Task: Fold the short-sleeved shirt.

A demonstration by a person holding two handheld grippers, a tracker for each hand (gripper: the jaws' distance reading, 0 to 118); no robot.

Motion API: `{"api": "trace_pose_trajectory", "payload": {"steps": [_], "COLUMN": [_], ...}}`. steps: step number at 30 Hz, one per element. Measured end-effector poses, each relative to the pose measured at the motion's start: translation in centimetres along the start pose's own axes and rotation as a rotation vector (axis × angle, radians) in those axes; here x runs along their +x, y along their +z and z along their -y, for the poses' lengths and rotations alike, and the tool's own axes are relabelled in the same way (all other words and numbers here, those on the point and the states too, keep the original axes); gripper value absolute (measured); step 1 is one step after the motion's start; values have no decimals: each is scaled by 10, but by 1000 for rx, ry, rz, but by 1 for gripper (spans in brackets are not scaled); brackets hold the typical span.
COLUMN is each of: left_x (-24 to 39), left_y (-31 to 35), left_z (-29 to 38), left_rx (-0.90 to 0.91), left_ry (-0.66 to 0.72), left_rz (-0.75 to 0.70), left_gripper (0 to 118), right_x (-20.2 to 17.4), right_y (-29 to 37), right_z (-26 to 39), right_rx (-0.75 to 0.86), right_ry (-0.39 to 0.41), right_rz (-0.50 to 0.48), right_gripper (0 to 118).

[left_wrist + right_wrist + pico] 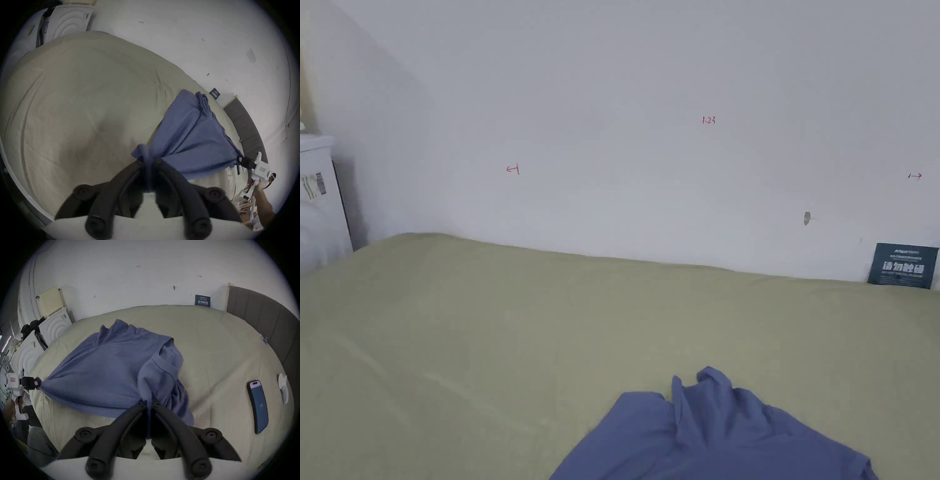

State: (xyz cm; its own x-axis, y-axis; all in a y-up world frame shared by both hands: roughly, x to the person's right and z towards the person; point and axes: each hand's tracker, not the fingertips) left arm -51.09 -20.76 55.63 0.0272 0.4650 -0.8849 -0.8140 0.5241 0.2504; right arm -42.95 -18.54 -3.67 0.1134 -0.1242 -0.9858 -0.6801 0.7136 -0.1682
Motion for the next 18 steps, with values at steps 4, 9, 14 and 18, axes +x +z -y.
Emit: {"api": "trace_pose_trajectory", "payload": {"steps": [4, 9, 14, 18], "left_x": [0, 48, 130, 161], "left_y": [13, 52, 78, 77], "left_z": [5, -18, -23, -11], "left_rx": [95, 390, 632, 672], "left_ry": [51, -107, -361, -446], "left_rz": [5, -5, -101, -143], "left_gripper": [99, 99, 98, 91], "right_x": [-3, -18, -62, -77], "right_y": [18, 60, 104, 112], "right_z": [0, -26, -42, -31], "right_rx": [22, 261, 528, 597], "right_ry": [-88, -64, 51, 57], "right_rz": [-60, -28, 98, 128], "right_gripper": [92, 93, 93, 54]}}
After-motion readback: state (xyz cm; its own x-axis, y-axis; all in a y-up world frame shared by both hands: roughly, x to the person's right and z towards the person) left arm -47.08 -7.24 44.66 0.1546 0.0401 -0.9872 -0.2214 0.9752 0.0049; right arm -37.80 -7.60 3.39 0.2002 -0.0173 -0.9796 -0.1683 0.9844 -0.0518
